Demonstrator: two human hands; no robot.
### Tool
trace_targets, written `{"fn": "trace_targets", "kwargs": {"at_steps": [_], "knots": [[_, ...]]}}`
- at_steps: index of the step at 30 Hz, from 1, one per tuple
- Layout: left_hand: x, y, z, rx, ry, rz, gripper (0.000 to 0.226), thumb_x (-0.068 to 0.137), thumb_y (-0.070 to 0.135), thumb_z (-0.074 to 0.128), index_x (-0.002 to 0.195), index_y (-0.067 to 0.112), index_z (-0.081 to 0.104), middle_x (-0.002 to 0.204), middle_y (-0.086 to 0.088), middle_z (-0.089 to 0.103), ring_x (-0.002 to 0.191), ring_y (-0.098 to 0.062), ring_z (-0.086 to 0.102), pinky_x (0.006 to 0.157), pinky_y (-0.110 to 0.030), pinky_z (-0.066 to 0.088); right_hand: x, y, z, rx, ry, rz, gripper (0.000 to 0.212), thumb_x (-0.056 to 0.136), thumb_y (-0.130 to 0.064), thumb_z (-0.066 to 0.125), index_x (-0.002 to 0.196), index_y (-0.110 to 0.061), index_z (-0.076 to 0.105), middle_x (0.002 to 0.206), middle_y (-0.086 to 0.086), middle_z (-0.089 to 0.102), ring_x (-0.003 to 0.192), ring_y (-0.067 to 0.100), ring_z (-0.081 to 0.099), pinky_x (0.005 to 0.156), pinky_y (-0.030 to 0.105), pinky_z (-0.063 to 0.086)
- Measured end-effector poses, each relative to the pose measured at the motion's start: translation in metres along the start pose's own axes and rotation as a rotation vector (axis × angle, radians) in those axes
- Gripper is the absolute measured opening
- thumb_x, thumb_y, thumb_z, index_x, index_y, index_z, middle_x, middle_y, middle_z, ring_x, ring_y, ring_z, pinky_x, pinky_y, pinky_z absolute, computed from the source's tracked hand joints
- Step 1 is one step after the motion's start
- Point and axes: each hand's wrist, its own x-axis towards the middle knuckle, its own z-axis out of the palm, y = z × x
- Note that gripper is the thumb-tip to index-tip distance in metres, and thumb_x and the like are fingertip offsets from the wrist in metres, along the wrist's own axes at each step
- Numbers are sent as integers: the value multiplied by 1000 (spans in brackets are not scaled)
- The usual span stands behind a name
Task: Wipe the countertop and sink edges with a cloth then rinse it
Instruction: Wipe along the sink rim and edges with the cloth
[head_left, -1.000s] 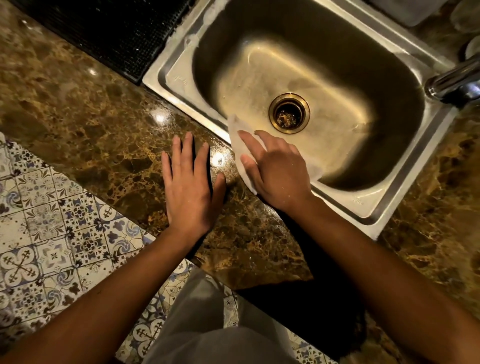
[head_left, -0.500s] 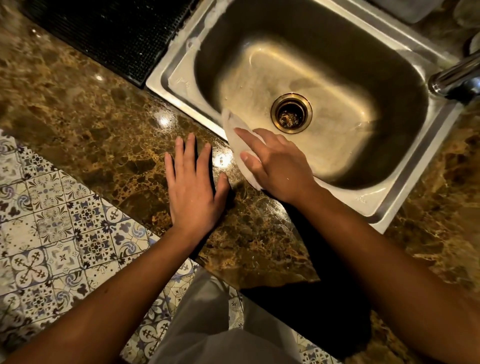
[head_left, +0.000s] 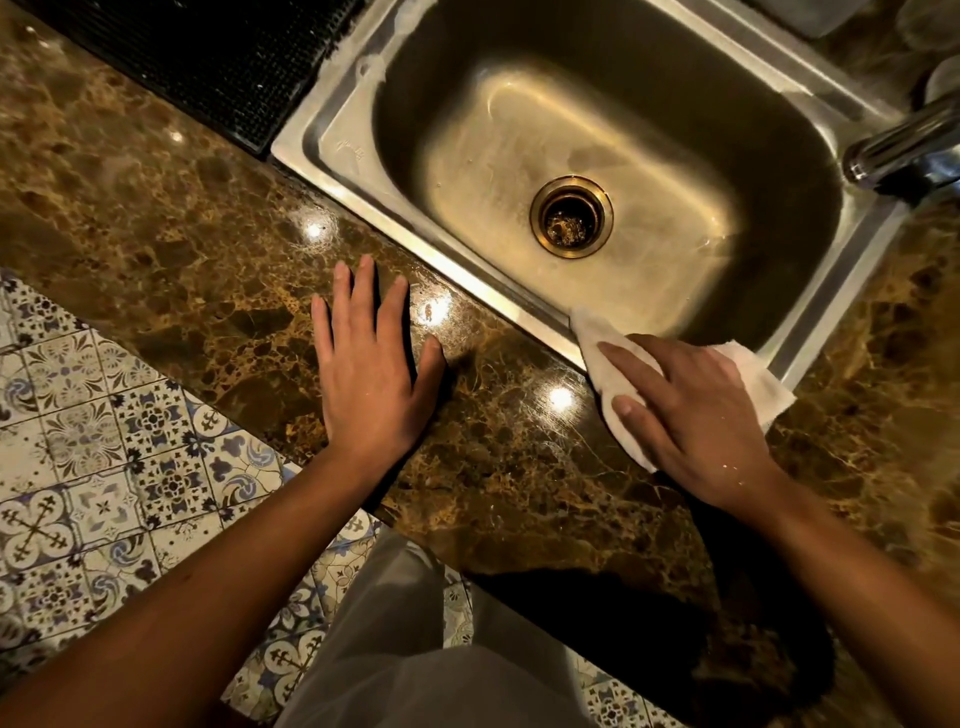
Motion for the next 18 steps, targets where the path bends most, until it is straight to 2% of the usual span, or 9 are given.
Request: {"fn": "trace_targets", "kwargs": {"at_steps": [7, 12, 15, 18], "knots": [[0, -2, 1, -2, 12, 19, 65, 101, 47, 44, 156, 13, 36, 172, -15, 17, 161, -32, 7, 129, -57, 8, 39, -26, 7, 33, 8, 6, 54, 108, -51, 30, 159, -33, 35, 149, 7, 53, 128, 31, 53, 98, 45, 41], [-1, -2, 3, -30, 52, 37, 64, 101, 43, 45, 154, 8, 40, 170, -19, 23, 160, -36, 13, 128, -59, 10, 77, -47, 8, 76, 9, -44, 55, 108, -51, 27, 159, -32, 33, 147, 6, 54, 123, 31, 56, 96, 47, 47], [1, -8, -3, -107, 8, 56, 63, 103, 45, 39, 156, 10, 41, 170, -17, 22, 160, -35, 12, 128, -58, 9, 100, -64, 7, 85, 23, -65, 57, 107, -52, 26, 159, -30, 33, 142, 7, 58, 114, 31, 60, 89, 45, 50], [1, -27, -17, -102, -68, 87, 62, 109, 52, 32, 161, 19, 34, 174, -8, 13, 162, -27, 2, 130, -54, 6, 122, -81, 9, 68, 48, -70, 57, 106, -53, 27, 159, -32, 31, 140, 7, 59, 111, 32, 60, 87, 43, 51]]}}
